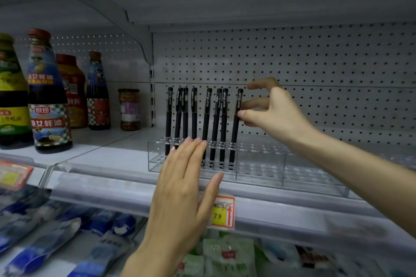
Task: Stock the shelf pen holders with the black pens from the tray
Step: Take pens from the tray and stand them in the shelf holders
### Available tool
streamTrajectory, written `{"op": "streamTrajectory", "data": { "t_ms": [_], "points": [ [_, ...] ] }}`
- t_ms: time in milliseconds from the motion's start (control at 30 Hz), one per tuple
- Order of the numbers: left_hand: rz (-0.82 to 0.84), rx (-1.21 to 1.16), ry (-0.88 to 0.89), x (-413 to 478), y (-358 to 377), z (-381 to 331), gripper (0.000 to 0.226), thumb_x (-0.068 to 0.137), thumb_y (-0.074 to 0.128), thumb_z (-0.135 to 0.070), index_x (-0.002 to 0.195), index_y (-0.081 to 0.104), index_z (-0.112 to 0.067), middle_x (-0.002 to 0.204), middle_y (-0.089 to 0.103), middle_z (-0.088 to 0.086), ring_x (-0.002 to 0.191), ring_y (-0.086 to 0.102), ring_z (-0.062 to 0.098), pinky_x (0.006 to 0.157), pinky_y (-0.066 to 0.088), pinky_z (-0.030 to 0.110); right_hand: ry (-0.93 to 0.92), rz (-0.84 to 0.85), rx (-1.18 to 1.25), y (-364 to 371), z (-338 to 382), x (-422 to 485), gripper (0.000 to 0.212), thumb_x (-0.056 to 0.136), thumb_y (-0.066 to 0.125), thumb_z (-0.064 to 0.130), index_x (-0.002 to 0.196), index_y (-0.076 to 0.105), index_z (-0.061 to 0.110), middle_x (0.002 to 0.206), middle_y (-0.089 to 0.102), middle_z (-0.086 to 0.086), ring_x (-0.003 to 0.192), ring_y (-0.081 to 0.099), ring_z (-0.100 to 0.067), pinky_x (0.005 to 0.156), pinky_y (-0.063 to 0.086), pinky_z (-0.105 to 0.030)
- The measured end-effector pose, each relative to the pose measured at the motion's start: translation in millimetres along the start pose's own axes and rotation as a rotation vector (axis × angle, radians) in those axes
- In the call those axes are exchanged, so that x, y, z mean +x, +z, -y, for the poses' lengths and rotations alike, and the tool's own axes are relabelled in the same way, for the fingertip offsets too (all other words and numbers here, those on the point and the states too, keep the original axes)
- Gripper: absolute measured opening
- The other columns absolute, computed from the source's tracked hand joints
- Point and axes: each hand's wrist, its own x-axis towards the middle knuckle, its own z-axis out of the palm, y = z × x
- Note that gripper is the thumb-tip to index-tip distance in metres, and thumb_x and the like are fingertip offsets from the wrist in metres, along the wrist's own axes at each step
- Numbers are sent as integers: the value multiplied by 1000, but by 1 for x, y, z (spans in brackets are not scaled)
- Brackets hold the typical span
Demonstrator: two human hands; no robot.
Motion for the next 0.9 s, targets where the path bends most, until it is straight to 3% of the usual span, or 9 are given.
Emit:
{"op": "streamTrajectory", "data": {
  "t_ms": [167, 267, 467, 567, 633, 700, 767, 900],
  "points": [
    [-84, -53, 0, -1, -12, -10, 65, 100, 24, -54, 149, 25, -12, 155, 20, -2, 143, 17, 7, 114, 16, 30, -80, -176, -29, -14, 5, -32, 39, 84, 69, 18, 113, 44, 26, 106, 59, 9, 90, 61, -2, 80, 53, -25],
    [-110, -145, -44, -11, -27, -21, 65, 100, 27, -52, 147, 30, -8, 155, 23, -1, 143, 21, 8, 115, 19, 28, -197, -146, -13, -20, 11, -69, 33, 85, 67, 10, 110, 49, 24, 103, 58, 12, 88, 63, 0, 80, 53, -18],
    [56, -255, -67, -77, -48, -52, 53, 99, 38, -33, 142, 39, -3, 150, 34, 5, 140, 29, 8, 114, 24, 22, -272, 187, -84, -12, -12, -162, 25, 85, 68, 9, 105, 56, 19, 104, 62, 9, 94, 65, -4, 81, 52, -16],
    [178, -295, -106, -120, -54, -62, 50, 99, 37, -33, 142, 40, -7, 151, 34, 2, 140, 28, 4, 112, 22, 16, -287, 391, -245, -7, -36, -203, 22, 90, 63, 30, 110, 56, 24, 104, 58, 15, 98, 60, 1, 85, 49, -18],
    [274, -312, -174, -150, -56, -64, 51, 99, 36, -39, 142, 41, -12, 152, 32, -6, 140, 28, 1, 110, 21, 13, -232, 602, -387, -1, -55, -225, 30, 90, 53, 47, 117, 51, 33, 112, 53, 21, 105, 54, 2, 88, 48, -25],
    [385, -352, -298, -177, -56, -63, 56, 96, 36, -49, 144, 39, -21, 153, 27, -19, 140, 24, -3, 110, 23, 15, -83, 758, -455, 9, -76, -243, 41, 87, 48, 57, 124, 46, 38, 124, 49, 23, 114, 47, 4, 95, 43, -23],
    [508, -388, -447, -200, -53, -60, 65, 88, 34, -63, 147, 30, -35, 151, 15, -34, 139, 15, -11, 109, 22, 14, 55, 833, -463, 19, -99, -256, 50, 84, 50, 60, 128, 45, 37, 132, 48, 20, 119, 44, 3, 98, 39, -19],
    [704, -416, -595, -233, -46, -55, 79, 75, 28, -78, 146, 15, -48, 143, -2, -50, 134, -1, -23, 99, 2, -6, 143, 904, -527, 32, -132, -274, 63, 84, 53, 62, 137, 39, 31, 142, 43, 11, 129, 40, -7, 104, 38, -27]
  ]
}}
